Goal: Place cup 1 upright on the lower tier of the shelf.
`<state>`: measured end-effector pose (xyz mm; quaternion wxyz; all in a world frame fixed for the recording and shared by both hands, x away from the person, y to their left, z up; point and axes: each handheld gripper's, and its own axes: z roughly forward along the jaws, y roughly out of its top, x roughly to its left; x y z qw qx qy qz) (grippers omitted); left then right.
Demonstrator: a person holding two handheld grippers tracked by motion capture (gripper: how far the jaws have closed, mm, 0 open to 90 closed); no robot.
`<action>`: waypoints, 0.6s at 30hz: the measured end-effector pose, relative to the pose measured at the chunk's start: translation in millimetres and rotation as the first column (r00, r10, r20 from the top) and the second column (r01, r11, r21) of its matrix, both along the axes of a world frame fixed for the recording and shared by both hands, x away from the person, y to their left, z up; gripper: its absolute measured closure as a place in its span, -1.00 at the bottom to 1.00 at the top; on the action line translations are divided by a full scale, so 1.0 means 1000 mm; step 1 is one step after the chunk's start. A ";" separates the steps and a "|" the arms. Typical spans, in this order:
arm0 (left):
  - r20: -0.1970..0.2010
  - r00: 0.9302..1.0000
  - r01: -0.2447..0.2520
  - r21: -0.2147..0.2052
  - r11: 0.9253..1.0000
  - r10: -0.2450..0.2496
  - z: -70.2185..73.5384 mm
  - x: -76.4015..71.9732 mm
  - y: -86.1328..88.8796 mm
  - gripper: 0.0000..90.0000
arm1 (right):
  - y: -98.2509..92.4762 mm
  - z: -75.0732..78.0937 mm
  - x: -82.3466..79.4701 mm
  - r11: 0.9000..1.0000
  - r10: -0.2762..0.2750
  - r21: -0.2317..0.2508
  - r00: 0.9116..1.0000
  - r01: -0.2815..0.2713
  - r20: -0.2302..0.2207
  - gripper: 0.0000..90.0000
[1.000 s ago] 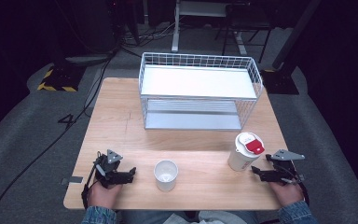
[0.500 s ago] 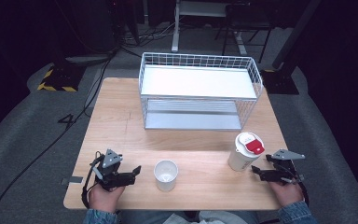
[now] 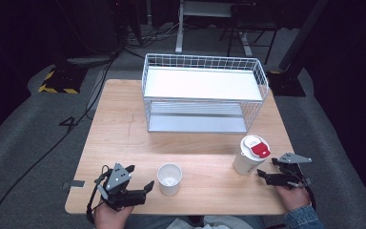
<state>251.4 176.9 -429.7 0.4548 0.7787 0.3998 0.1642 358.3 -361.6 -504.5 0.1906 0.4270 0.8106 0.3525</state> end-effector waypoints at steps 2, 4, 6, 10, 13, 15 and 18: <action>0.018 1.000 0.024 -0.001 1.000 -0.024 0.000 -0.004 -0.007 -0.67 | 0.000 0.000 0.000 1.000 0.000 0.000 1.000 0.000 0.000 -0.67; 0.032 0.998 0.053 -0.007 0.999 -0.052 -0.003 -0.005 -0.015 -0.67 | 0.000 0.000 0.000 1.000 0.000 0.000 1.000 0.000 0.000 -0.67; 0.028 0.996 0.081 -0.004 0.997 -0.081 -0.008 -0.003 -0.023 -0.68 | 0.000 0.000 0.000 1.000 -0.001 0.000 1.000 0.001 0.001 -0.67; 0.017 0.995 0.098 -0.006 0.995 -0.098 -0.016 0.001 -0.033 -0.78 | 0.000 0.000 0.000 1.000 0.000 0.000 1.000 0.000 0.001 -0.67; 0.013 0.995 0.099 -0.023 0.995 -0.099 -0.020 0.004 -0.037 -0.85 | 0.000 0.000 0.000 1.000 0.000 0.000 1.000 0.000 0.000 -0.67; 0.012 0.995 0.099 -0.026 0.995 -0.099 -0.021 0.005 -0.038 -0.89 | 0.000 0.000 0.000 1.000 0.000 0.000 1.000 0.000 0.001 -0.67; 0.021 0.993 0.117 -0.034 0.993 -0.116 -0.028 0.010 -0.044 -0.92 | 0.000 0.000 0.000 1.000 0.000 0.001 1.000 0.000 0.001 -0.66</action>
